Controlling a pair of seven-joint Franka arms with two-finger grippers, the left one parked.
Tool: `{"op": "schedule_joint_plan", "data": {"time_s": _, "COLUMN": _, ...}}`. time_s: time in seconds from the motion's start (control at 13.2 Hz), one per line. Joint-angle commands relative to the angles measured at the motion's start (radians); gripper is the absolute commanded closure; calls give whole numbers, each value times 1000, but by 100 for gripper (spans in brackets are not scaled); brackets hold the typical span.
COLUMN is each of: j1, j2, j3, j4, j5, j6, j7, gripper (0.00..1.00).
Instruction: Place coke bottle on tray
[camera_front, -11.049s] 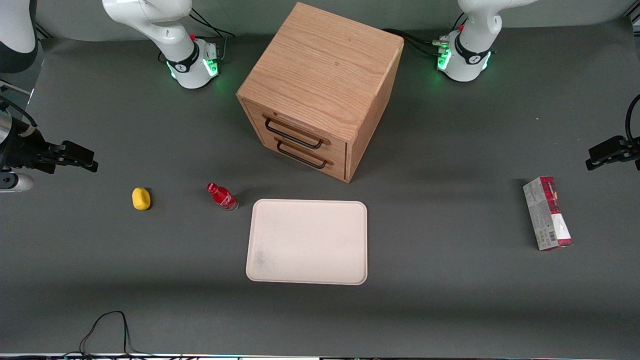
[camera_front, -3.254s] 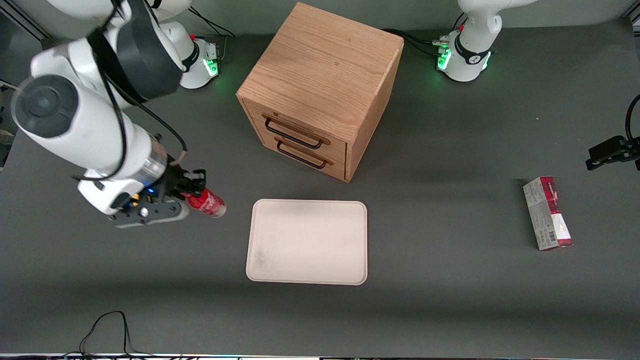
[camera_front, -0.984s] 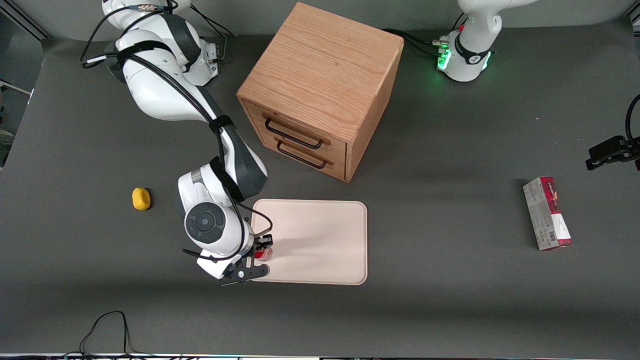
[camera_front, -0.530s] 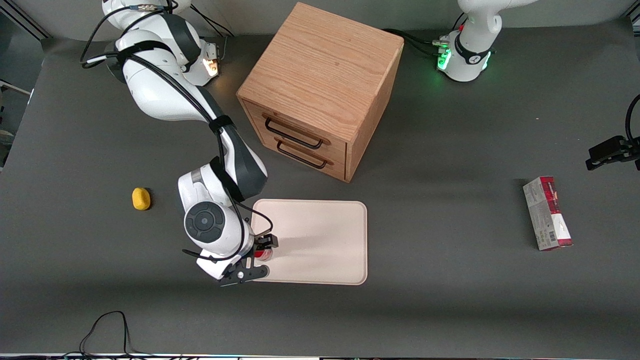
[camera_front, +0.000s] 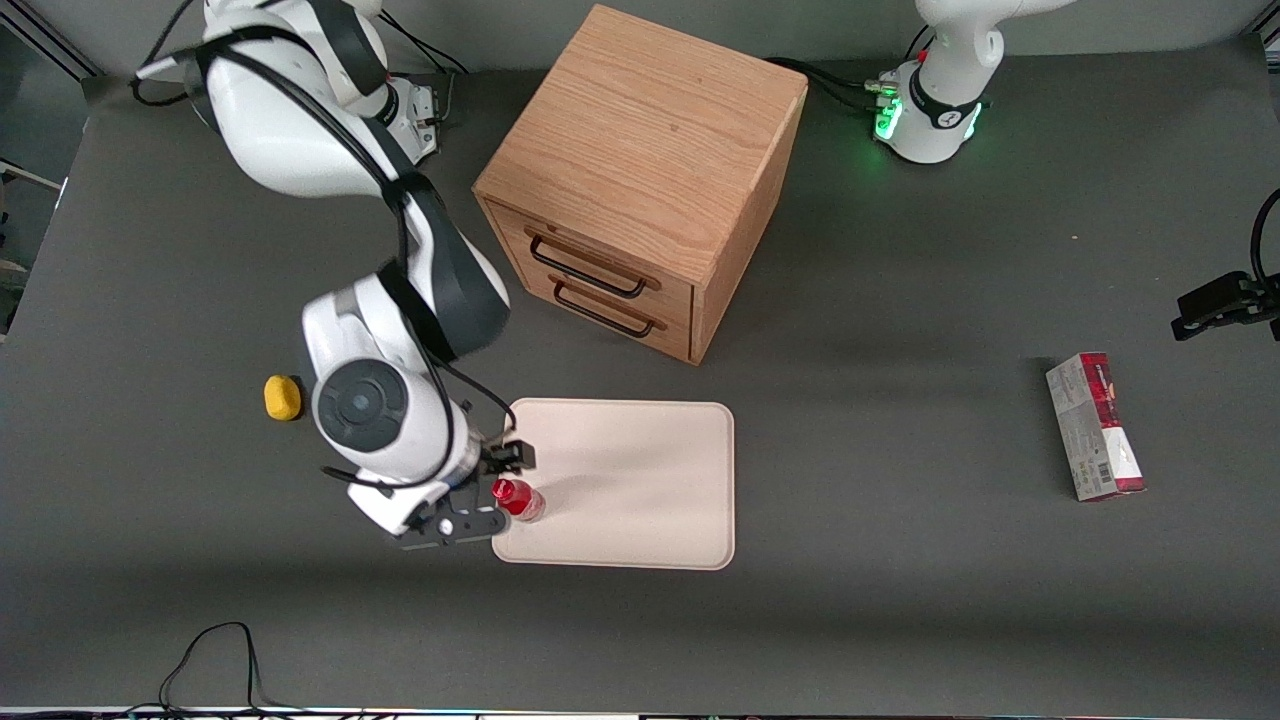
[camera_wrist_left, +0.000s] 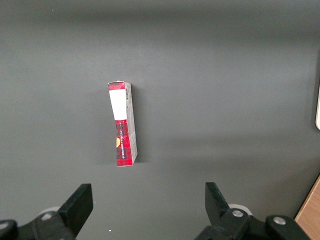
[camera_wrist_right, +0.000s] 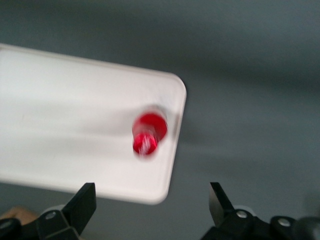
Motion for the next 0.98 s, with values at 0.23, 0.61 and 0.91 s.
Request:
{"op": "schedule_joint_plan", "data": {"time_s": 0.23, "j1": 15, "j2": -316, "j3": -1, "j4": -222, "j5": -8, "j6": -152, "j7": 30, "gripper": 0}}
{"op": "schedule_joint_plan", "data": {"time_s": 0.61, "j1": 11, "j2": -640, "j3": -82, "j4": -652, "j5": -5, "j6": -21, "j7": 10, "gripper": 0}}
{"op": "schedule_joint_plan", "data": {"time_s": 0.91, "j1": 11, "j2": -818, "j3": -184, "j4": -936, "j5": -4, "j6": 153, "j7": -52, "gripper": 0}}
